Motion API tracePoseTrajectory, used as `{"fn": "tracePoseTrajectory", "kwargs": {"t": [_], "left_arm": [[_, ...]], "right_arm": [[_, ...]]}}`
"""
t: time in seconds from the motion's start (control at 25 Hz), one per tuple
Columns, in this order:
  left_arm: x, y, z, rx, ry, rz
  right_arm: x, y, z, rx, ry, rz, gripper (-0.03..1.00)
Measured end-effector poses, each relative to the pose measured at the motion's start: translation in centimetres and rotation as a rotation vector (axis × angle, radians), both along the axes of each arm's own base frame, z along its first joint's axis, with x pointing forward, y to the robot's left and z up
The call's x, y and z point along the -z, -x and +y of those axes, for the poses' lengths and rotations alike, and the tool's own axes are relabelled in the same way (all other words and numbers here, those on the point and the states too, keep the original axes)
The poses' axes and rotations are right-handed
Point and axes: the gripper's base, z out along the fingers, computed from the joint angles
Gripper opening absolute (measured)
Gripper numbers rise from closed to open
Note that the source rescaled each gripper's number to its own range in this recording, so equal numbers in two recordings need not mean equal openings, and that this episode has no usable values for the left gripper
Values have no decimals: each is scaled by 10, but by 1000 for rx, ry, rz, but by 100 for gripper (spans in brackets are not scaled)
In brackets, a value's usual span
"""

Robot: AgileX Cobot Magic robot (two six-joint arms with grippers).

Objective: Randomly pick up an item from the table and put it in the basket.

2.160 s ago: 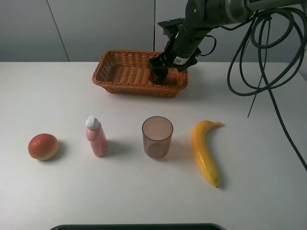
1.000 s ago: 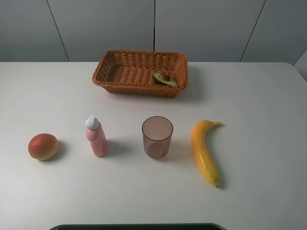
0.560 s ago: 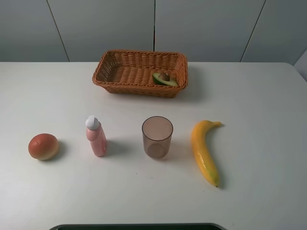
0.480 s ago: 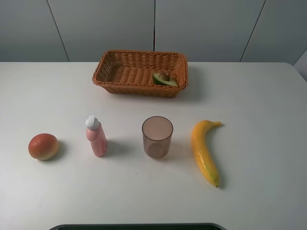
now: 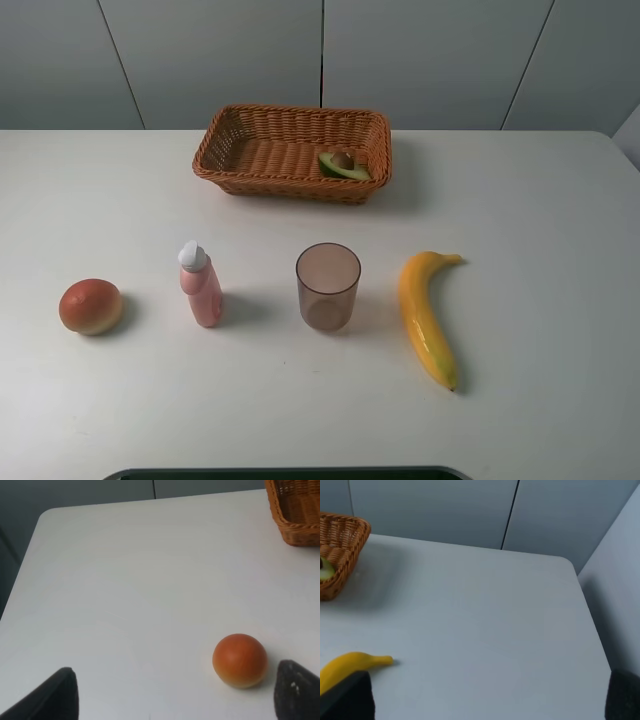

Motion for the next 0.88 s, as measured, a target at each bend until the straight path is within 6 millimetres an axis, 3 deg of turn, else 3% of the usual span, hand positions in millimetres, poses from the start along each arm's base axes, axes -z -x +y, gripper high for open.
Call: {"fn": "tracePoseTrajectory", "kwargs": {"t": [0.28, 0.88], "left_arm": [[0, 0, 0, 0, 0, 0], [0, 0, 0, -1, 2, 0]], "right_arm": [[33, 9, 3, -41, -9, -33, 100], [45, 9, -5, -63, -83, 36, 100]]}}
